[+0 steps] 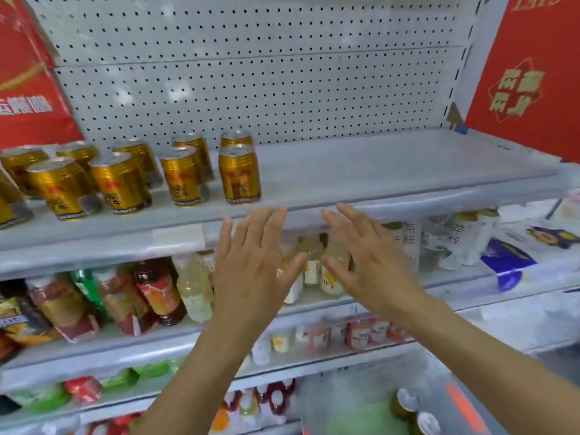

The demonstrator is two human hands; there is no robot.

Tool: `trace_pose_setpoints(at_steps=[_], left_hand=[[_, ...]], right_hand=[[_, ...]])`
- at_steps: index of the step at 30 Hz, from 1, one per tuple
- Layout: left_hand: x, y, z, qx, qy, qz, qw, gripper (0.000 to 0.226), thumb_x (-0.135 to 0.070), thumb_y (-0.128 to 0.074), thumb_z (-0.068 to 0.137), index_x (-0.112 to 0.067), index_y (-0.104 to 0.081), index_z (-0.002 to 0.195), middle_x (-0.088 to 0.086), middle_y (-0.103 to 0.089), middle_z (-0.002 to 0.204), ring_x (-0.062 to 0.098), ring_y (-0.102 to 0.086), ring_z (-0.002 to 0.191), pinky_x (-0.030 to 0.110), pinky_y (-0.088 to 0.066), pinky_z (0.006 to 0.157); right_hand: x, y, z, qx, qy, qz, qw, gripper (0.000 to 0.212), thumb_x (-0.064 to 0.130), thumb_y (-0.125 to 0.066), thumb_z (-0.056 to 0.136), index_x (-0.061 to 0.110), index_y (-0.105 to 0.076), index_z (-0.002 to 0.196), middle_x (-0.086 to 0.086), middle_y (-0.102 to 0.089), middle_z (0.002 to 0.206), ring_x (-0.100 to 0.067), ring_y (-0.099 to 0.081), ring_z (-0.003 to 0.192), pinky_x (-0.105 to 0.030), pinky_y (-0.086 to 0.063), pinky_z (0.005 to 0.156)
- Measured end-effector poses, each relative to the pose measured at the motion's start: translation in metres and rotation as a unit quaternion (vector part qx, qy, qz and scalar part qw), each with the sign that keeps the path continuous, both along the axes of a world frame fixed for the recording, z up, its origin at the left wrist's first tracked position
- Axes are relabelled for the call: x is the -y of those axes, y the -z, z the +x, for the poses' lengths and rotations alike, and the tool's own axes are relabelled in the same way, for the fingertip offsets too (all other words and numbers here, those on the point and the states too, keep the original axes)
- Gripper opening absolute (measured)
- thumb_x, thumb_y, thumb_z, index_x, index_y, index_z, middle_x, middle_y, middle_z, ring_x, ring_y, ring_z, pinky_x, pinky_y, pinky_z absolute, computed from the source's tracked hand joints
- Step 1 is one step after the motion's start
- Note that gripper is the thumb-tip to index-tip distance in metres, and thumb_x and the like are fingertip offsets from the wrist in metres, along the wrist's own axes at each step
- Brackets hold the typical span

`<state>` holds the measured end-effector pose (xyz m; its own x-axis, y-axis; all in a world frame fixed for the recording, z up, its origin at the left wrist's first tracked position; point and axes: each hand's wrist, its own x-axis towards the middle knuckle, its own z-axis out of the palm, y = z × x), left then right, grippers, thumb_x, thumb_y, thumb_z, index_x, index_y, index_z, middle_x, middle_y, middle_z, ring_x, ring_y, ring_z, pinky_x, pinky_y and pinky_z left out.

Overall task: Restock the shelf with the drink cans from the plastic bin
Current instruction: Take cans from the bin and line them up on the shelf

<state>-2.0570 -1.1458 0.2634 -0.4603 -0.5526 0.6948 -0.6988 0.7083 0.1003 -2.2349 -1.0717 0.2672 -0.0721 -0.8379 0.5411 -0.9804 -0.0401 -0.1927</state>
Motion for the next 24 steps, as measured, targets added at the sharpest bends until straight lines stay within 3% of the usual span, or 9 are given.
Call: trace_pose_setpoints(at_steps=[4,7,9,13,19,21,24], left_hand=[[-0.055,0.059,-0.050,0.005,0.018,0.067,0.998,0.063,-0.050,-0.054,0.088,-0.012,-0.049,0.138,0.008,-0.057,0.129,0.029,-0.049,0.118,0.050,-0.039,0.104],[-0.092,0.113,-0.084,0.029,0.025,0.171,0.984,0.063,-0.052,-0.052,0.087,-0.014,-0.047,0.137,0.008,-0.058,0.124,0.029,-0.052,0.112,0.044,-0.045,0.095],[-0.113,0.150,-0.102,0.050,0.021,0.254,0.966,0.065,-0.054,-0.050,0.087,-0.016,-0.047,0.139,0.007,-0.059,0.125,0.028,-0.055,0.112,0.040,-0.045,0.093],[-0.142,0.224,-0.129,0.108,0.014,0.423,0.899,0.069,-0.056,-0.049,0.093,-0.025,-0.027,0.151,0.000,-0.044,0.145,0.020,-0.042,0.131,0.033,-0.039,0.101],[-0.161,0.346,-0.168,0.175,0.048,0.546,0.818,0.064,-0.049,-0.051,0.095,-0.024,-0.028,0.149,-0.002,-0.042,0.142,0.016,-0.039,0.129,0.028,-0.037,0.098],[-0.169,0.386,-0.178,0.204,0.055,0.575,0.790,0.065,-0.047,-0.053,0.094,-0.023,-0.028,0.149,0.000,-0.042,0.142,0.018,-0.039,0.130,0.029,-0.037,0.101],[-0.180,0.435,-0.189,0.241,0.070,0.604,0.757,0.070,-0.047,-0.058,0.091,-0.024,-0.028,0.149,0.000,-0.043,0.141,0.019,-0.041,0.128,0.032,-0.041,0.099]], right_hand=[[-0.055,0.056,-0.060,0.016,-0.013,0.041,0.999,0.057,0.039,-0.053,0.086,0.013,-0.049,0.136,-0.011,-0.051,0.137,-0.031,-0.052,0.120,-0.042,-0.048,0.090],[-0.091,0.106,-0.105,0.052,-0.002,0.076,0.996,0.051,0.031,-0.064,0.085,0.015,-0.053,0.133,-0.008,-0.056,0.131,-0.023,-0.053,0.113,-0.032,-0.047,0.072],[-0.111,0.142,-0.130,0.098,0.009,0.140,0.985,0.051,0.029,-0.065,0.087,0.016,-0.052,0.135,-0.007,-0.054,0.133,-0.027,-0.054,0.115,-0.037,-0.053,0.074],[-0.139,0.219,-0.169,0.155,0.054,0.328,0.930,0.056,0.031,-0.056,0.094,0.022,-0.036,0.146,-0.002,-0.040,0.146,-0.027,-0.044,0.130,-0.040,-0.043,0.096],[-0.168,0.339,-0.192,0.189,0.095,0.516,0.830,0.049,0.029,-0.050,0.096,0.014,-0.038,0.142,-0.009,-0.049,0.137,-0.024,-0.048,0.126,-0.029,-0.033,0.099],[-0.173,0.380,-0.193,0.187,0.099,0.556,0.804,0.045,0.030,-0.050,0.094,0.011,-0.044,0.134,-0.011,-0.055,0.129,-0.026,-0.052,0.120,-0.031,-0.037,0.094],[-0.173,0.429,-0.192,0.165,0.099,0.592,0.783,0.020,0.029,-0.049,0.090,0.017,-0.056,0.103,-0.009,-0.063,0.110,-0.027,-0.059,0.105,-0.030,-0.041,0.076]])
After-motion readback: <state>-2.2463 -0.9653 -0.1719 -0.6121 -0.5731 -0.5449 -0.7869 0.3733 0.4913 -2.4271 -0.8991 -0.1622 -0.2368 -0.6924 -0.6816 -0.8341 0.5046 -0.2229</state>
